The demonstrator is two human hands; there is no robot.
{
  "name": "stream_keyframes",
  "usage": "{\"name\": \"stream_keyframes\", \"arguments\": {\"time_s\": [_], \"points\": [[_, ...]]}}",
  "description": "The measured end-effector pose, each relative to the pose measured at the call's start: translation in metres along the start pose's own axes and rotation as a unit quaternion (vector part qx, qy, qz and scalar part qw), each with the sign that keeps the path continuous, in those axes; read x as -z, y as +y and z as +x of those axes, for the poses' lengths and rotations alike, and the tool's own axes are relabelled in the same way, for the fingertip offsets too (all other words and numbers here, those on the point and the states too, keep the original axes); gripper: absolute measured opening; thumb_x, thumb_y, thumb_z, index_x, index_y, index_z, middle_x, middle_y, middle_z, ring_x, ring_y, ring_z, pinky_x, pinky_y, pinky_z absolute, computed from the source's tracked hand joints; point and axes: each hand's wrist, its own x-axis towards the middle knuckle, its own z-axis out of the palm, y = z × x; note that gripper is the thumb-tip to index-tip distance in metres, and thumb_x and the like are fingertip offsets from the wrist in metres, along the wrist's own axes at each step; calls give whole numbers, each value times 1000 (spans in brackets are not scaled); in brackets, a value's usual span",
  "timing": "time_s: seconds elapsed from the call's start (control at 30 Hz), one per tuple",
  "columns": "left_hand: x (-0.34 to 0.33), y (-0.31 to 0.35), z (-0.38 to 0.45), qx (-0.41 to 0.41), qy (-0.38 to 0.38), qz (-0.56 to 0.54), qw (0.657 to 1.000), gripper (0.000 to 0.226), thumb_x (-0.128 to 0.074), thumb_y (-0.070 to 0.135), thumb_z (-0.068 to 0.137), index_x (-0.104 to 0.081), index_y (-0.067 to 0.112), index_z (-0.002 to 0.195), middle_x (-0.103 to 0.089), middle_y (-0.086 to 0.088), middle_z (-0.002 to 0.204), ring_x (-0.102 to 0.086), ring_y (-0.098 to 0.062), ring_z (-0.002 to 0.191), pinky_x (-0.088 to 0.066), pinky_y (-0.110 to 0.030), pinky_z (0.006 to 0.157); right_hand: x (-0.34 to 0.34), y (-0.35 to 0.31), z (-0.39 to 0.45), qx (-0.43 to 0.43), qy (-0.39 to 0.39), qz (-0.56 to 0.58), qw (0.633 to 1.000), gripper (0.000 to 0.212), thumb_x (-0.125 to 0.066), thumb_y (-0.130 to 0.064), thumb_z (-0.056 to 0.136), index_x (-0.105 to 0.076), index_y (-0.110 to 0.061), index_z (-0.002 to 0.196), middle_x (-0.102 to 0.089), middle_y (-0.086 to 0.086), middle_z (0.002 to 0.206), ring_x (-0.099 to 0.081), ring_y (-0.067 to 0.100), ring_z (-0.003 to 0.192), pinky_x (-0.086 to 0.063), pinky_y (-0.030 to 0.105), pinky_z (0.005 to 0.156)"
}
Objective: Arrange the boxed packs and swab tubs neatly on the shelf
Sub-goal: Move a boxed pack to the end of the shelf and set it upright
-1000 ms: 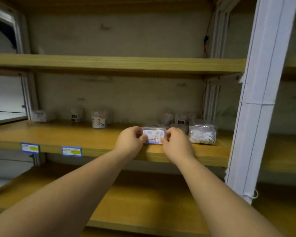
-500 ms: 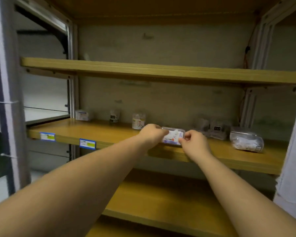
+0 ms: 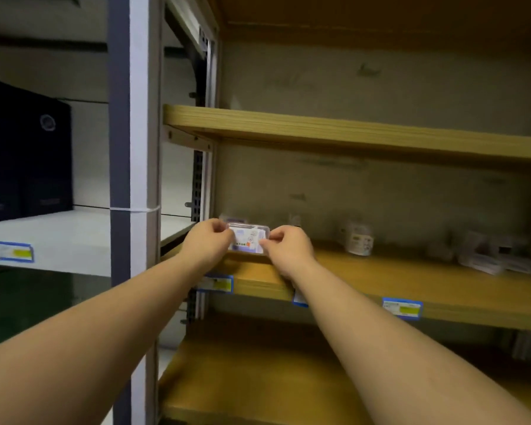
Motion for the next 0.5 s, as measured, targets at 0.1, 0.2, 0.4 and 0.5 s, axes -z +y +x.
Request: {"name": "stream_keyframes", "arguments": {"time_s": [0.1,0.2,0.4,0.5], "points": [[-3,-18,14,-24,-3,40,999,17,-61,35,94,-63,22,104,-67,2,95,-62,-12,84,-53,-33,74,-21,7,8,-6,-12,-16,1000,15,-70,-27,90,-73,-15,99,-73,0,97,-67,19,92,-54,33,80],[-3,-24,19,-29,-1,57,998,23,-61,38,95,-63,20,108,-68,1,96,-63,-16,88,-55,-37,81,-28,16,15,18,-18,-43,999,14,-70,-28,89,-74,-19,99,-72,-3,94,-66,16,89,-51,30,76],[5,-22,15,8,-34,40,999,33,-60,29,97,-60,20,129,-64,8,101,-60,-7,89,-49,-25,72,-24,19,13,34,-39,-38,998,19,-68,-27,90,-73,-20,107,-73,-4,100,-66,17,94,-56,36,84],[2,-20,12,20,-22,35,999,38,-57,26,97,-59,20,134,-66,3,115,-62,-13,99,-52,-29,81,-28,15,12,52,-56,-78,994,19,-68,-26,91,-69,-18,107,-70,-1,103,-65,19,95,-56,37,82]]}}
